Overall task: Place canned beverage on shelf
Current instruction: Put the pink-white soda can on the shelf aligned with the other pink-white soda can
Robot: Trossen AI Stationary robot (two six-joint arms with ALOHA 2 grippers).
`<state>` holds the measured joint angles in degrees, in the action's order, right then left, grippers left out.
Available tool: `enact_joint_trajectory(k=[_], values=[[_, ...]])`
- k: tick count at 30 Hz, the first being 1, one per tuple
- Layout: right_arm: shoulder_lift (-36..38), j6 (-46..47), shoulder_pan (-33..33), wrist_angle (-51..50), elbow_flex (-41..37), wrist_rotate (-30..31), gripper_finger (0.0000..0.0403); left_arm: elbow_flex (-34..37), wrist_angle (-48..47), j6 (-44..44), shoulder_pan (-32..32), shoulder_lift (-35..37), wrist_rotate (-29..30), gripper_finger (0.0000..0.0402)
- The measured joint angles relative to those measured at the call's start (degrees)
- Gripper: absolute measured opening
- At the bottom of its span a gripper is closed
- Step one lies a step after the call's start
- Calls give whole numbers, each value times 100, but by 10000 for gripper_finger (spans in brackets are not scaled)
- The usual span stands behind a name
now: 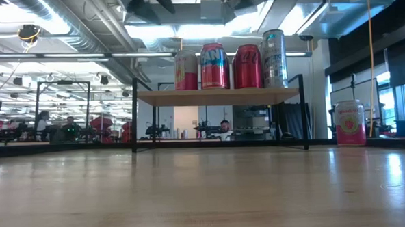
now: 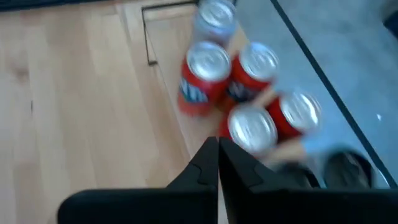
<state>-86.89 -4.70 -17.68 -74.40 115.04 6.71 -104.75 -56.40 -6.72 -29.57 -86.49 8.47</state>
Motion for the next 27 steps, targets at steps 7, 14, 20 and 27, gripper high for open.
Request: enact_joint_trajectory(k=[7, 14, 20, 27], values=[[670, 522, -889, -347, -760, 65, 3, 0, -212, 138, 0, 229, 409, 358], [1327, 1415, -1851, -241, -2098, 865, 3, 0, -212, 324, -1, 223, 397, 358], [1520, 2167, -2197, -84, -2943, 1419, 7, 0, -210, 425, -2, 223, 389, 358], [1468, 2764, -2606, -38, -3647, 1381, 113, 0, -210, 650, -5, 223, -49, 358]])
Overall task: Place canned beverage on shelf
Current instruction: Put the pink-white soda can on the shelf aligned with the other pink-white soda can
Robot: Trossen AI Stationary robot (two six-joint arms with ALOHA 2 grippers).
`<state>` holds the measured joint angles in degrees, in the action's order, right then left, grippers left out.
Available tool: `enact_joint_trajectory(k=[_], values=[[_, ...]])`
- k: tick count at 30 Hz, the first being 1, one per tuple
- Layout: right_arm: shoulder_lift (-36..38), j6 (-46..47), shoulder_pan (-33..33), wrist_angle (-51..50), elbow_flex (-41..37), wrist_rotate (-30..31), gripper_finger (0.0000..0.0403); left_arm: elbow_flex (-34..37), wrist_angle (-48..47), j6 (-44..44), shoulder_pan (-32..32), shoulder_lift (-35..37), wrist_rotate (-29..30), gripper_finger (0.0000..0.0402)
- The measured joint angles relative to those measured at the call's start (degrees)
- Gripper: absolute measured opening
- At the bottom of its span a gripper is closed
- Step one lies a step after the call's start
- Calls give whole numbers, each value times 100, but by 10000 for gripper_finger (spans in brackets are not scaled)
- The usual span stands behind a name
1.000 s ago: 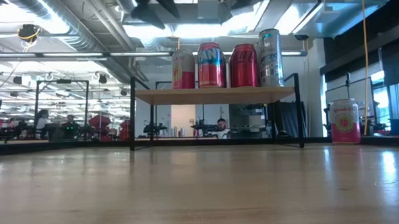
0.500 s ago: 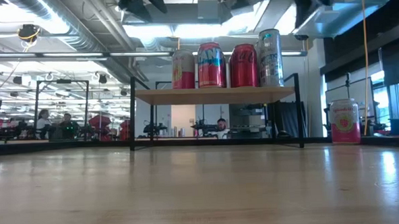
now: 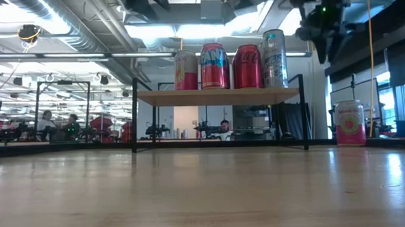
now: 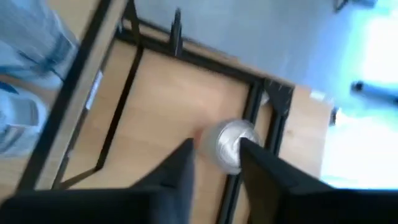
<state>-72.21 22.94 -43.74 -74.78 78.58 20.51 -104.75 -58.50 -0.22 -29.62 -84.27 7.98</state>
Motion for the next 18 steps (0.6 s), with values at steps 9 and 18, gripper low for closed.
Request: enact_joint_trajectory(k=[9, 18], values=[[-106, 289, -605, 182, -664, -262, 315, 0, 2, 181, 1, 0, -343, 358], [-329, 269, -696, 476, -954, -66, 397, 0, 35, 357, -6, 0, -473, 358]])
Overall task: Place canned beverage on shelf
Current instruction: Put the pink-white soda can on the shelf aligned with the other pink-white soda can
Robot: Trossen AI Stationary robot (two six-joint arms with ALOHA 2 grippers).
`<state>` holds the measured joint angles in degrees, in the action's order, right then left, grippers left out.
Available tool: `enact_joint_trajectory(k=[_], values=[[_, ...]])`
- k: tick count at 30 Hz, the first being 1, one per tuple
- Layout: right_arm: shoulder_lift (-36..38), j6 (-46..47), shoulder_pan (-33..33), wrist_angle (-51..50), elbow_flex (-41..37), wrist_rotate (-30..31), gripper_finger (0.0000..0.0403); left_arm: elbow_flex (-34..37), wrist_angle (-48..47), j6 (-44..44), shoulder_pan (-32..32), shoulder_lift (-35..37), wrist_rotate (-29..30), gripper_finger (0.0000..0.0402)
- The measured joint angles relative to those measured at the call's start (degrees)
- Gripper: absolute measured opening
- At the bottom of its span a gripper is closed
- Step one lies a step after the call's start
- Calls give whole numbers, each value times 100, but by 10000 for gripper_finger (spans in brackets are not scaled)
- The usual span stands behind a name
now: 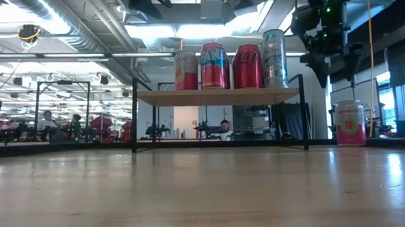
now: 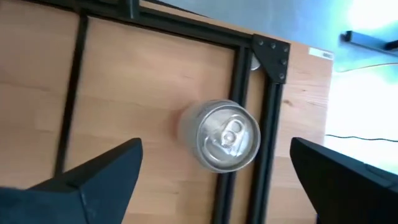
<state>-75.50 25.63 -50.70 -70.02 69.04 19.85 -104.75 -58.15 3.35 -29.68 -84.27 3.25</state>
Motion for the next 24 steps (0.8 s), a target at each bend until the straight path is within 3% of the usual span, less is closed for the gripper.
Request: enact_joint_trajectory(k=[8, 12, 18, 24], values=[[-244, -124, 30, -190, -172, 381, 376, 0, 0, 34, -43, -1, 2, 358], [-298, 18, 91, 118, -443, 467, 371, 0, -2, 31, -32, -2, 0, 358], [-298, 115, 239, 382, -715, 1066, 370, 0, 43, 27, -25, -2, 2, 358], [-367, 200, 240, 757, -1033, 1146, 370, 0, 135, 29, -25, -4, 1, 358]])
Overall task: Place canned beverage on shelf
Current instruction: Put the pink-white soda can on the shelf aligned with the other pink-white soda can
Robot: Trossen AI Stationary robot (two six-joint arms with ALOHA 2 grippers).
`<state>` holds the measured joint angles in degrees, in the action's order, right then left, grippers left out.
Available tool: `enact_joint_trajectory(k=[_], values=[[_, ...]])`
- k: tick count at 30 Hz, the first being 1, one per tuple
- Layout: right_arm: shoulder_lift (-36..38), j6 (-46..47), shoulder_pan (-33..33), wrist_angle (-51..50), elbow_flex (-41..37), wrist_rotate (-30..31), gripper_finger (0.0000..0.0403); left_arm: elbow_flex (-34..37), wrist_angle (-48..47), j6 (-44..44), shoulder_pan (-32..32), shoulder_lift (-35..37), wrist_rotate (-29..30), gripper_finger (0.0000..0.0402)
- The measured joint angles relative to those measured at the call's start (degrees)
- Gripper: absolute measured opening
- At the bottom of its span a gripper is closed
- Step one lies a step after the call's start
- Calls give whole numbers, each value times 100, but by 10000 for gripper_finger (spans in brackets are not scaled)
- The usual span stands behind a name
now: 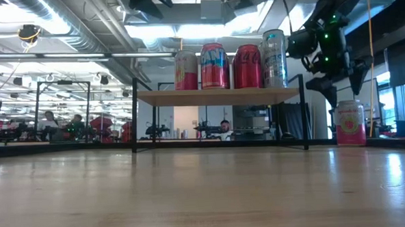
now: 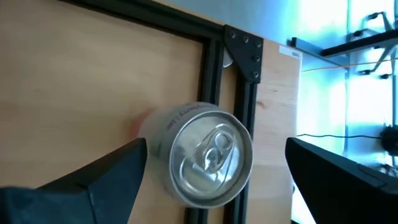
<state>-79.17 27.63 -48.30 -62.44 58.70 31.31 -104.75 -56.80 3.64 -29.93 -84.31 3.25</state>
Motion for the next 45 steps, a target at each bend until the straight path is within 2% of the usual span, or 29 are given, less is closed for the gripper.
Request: enact_joint_trajectory(k=[8, 21, 27, 34, 45], values=[[-184, 161, 47, 191, -131, 430, 370, 0, 47, 1, 0, 0, 19, 358], [-515, 83, 73, 236, -454, -73, 370, 0, 81, 1, 50, 0, 23, 358], [-317, -135, 64, -129, -273, -581, 369, 0, 83, 2, 48, 0, 23, 358], [-45, -400, 66, -296, -241, -1640, 369, 0, 83, 2, 48, 0, 23, 358], [-57, -435, 66, 388, -290, -1065, 369, 0, 83, -9, 48, 0, 22, 358]])
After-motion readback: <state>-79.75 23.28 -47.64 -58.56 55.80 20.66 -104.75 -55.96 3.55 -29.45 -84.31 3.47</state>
